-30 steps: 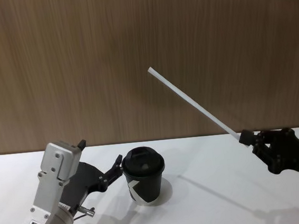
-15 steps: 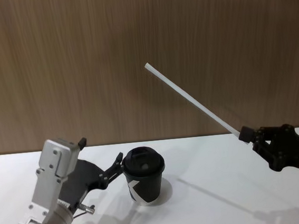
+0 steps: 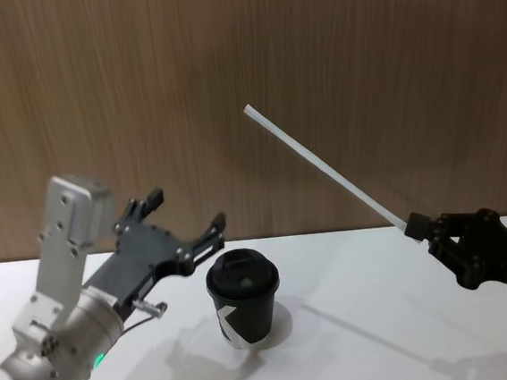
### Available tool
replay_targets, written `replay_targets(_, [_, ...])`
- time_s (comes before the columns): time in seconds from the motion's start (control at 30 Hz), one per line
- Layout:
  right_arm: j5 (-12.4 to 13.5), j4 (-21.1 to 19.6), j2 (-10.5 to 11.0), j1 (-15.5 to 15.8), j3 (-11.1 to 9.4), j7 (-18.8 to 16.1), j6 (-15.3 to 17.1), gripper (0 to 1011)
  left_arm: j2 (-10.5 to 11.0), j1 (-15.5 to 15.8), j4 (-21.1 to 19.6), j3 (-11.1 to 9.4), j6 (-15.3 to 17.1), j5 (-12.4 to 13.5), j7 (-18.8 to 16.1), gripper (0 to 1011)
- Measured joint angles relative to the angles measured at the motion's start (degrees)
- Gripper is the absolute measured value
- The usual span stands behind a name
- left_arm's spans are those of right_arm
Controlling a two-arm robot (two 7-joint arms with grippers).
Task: Pick up the straw with one hand, pass it to the other hand, and insert it into the cup.
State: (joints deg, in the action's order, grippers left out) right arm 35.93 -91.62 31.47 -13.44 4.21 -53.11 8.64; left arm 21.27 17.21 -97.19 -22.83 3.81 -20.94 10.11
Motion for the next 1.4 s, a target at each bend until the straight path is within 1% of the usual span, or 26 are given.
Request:
replay_targets(0.03, [0.0,0.0,0.0,0.0,0.0,0.0,0.0,0,0.0,0.0,0.0,0.0,0.0,0.0,0.0,1003])
replay_targets(0.1, [0.0,0.0,0.0,0.0,0.0,0.0,0.0,0,-0.4,0.9,-0.4,0.5,0.5,-2.1,1.9,1003])
replay_targets(0.17, [0.0,0.0,0.0,0.0,0.0,-0.1,0.0,0,-0.6,1.4,-0.6,0.8,0.7,-3.2,2.8,1003])
replay_targets(0.2, [0.0,0.0,0.0,0.0,0.0,-0.1,0.0,0,-0.8,1.8,-0.8,1.0,1.0,-4.4,3.9,1003])
replay_targets(0.27, [0.1,0.0,0.0,0.0,0.0,-0.1,0.0,0,-1.1,2.2,-0.9,1.2,1.3,-5.6,4.8,1002])
replay_targets(0.3, [0.1,0.0,0.0,0.0,0.0,-0.1,0.0,0,-1.3,2.6,-1.0,1.4,1.6,-6.9,5.9,1002])
replay_targets(0.47, [0.1,0.0,0.0,-0.1,0.0,-0.1,0.0,0,-2.2,3.7,-1.1,1.9,2.5,-10.5,8.4,1003])
replay_targets(0.63, [0.1,0.0,0.0,-0.1,0.0,-0.2,0.0,0,-3.4,4.6,-1.1,2.3,4.1,-14.9,10.8,1003])
replay_targets(0.87, [0.1,0.0,0.0,-0.1,0.0,-0.2,0.0,0,-4.5,5.4,-1.1,2.7,5.8,-19.0,12.3,1003])
replay_targets(1.0, [0.1,0.0,0.0,-0.1,0.0,-0.2,0.0,0,-5.1,5.7,-0.8,2.7,6.8,-21.0,12.6,1002])
replay_targets(1.2, [0.1,0.0,0.0,-0.1,0.0,-0.2,0.0,0,-6.3,6.1,0.1,2.7,8.4,-23.5,12.3,1003])
replay_targets(1.4, [0.1,0.0,0.0,-0.1,0.0,-0.2,0.0,0,-7.9,6.6,1.9,2.3,10.1,-25.7,11.0,1003])
